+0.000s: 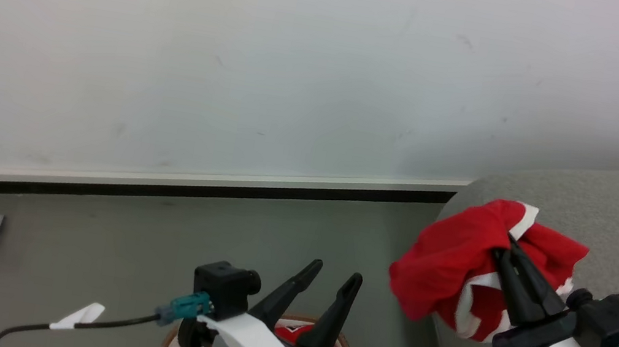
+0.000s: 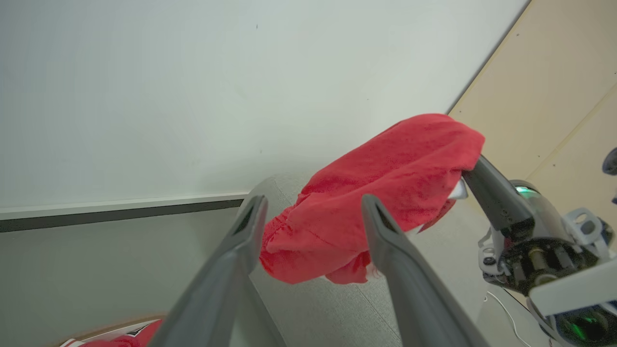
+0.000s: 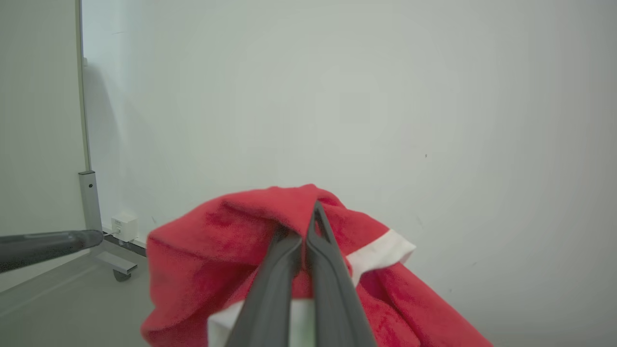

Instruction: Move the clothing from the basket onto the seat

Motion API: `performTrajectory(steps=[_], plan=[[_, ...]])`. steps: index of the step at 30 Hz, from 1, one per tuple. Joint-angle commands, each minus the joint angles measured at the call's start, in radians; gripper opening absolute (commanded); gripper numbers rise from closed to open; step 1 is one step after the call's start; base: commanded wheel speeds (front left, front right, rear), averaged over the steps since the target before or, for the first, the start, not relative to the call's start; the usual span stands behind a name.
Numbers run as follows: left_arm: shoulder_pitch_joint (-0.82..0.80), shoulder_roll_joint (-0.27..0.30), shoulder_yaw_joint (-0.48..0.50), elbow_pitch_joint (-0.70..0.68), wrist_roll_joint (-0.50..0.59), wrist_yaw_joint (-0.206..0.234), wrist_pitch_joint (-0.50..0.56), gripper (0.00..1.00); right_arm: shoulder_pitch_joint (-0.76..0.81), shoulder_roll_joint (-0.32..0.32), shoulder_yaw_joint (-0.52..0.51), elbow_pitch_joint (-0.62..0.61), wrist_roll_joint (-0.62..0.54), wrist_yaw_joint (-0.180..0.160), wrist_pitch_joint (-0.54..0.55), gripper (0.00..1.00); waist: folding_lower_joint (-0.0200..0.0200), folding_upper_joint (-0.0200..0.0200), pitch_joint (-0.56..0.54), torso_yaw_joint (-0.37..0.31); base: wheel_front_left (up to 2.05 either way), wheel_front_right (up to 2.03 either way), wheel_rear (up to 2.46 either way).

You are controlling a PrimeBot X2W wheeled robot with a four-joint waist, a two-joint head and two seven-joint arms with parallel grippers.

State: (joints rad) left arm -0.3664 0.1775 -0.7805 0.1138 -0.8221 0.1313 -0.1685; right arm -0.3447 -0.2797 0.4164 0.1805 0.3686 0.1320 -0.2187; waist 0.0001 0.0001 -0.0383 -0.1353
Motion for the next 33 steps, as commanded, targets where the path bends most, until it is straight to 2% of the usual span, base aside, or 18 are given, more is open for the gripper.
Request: performTrajectory(steps=[1,12,20,23,27,33], plan=[[0.001,-0.002,-0.005,0.004,0.015,-0.007,-0.010,1.00,0.009,-0.021,-0.019,-0.021,0.004,-0.002,0.011,0.00,-0.0001,-0.0001,0.011,-0.040,0.00,0.00,0.00],[-0.038,-0.026,-0.048,0.036,0.055,-0.025,-0.026,1.00,0.051,-0.112,-0.178,-0.143,0.019,-0.002,0.075,0.00,-0.0001,-0.0001,0.043,-0.200,0.00,0.00,0.00],[-0.067,-0.036,-0.081,0.024,0.090,-0.034,-0.019,1.00,0.099,-0.123,-0.250,-0.192,0.040,-0.002,0.106,0.00,-0.0001,-0.0001,0.077,-0.253,0.00,0.00,0.00],[-0.090,-0.039,-0.095,0.010,0.108,-0.033,-0.006,1.00,0.099,-0.113,-0.279,-0.199,0.054,-0.002,0.108,0.00,-0.0001,-0.0001,0.119,-0.254,0.00,0.00,0.00],[-0.157,-0.035,-0.118,-0.013,0.141,-0.039,0.031,1.00,0.055,-0.098,-0.344,-0.181,0.067,-0.002,0.096,0.00,-0.0001,-0.0001,0.228,-0.227,0.00,0.00,0.00],[-0.307,-0.020,-0.144,-0.040,0.209,-0.071,0.098,1.00,-0.121,-0.086,-0.462,-0.091,0.056,-0.002,0.087,0.00,-0.0001,-0.0001,0.441,-0.161,0.00,0.00,0.00]])
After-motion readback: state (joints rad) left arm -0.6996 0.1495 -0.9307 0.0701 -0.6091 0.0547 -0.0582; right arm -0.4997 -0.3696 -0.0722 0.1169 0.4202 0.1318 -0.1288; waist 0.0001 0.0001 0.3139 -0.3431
